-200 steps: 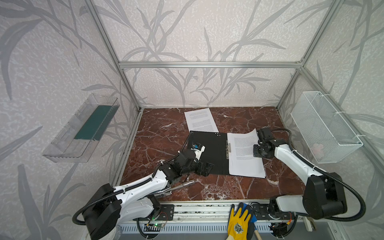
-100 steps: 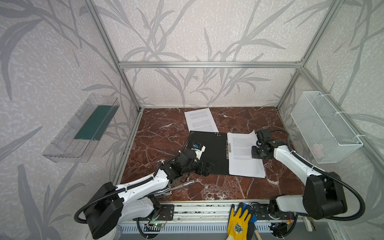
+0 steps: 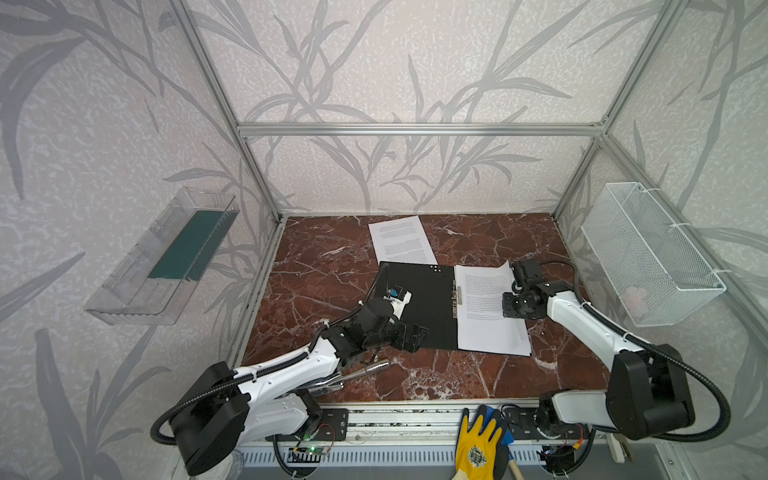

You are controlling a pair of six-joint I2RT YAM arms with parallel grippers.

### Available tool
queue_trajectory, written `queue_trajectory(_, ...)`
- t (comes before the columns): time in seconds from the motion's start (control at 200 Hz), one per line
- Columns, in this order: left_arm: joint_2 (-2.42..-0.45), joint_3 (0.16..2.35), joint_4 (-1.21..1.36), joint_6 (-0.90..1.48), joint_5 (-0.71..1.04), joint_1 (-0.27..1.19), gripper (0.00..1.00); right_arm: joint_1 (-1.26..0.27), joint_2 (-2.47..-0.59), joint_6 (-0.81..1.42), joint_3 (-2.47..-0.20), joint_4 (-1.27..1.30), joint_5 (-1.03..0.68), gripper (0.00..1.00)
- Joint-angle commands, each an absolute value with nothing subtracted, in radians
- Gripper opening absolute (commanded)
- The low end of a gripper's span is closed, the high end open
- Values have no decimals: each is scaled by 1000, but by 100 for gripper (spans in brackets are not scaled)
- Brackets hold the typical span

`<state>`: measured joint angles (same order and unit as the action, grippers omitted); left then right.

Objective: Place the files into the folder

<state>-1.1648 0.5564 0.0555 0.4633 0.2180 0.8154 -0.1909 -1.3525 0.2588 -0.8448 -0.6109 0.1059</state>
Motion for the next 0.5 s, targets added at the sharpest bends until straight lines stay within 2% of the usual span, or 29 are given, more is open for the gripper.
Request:
queue_trajectory(0.0, -1170, 589, 66, 446, 217, 815, 99, -196, -1330, 245, -834, -622, 121, 0)
queue_trajectory(0.415, -1184, 592, 69, 448, 216, 815, 99, -196, -1330, 236, -830, -620, 120, 0)
queue_trajectory(0.495, -1186, 592, 69, 449, 214, 815, 99, -196, -1330, 237, -827, -616, 122, 7)
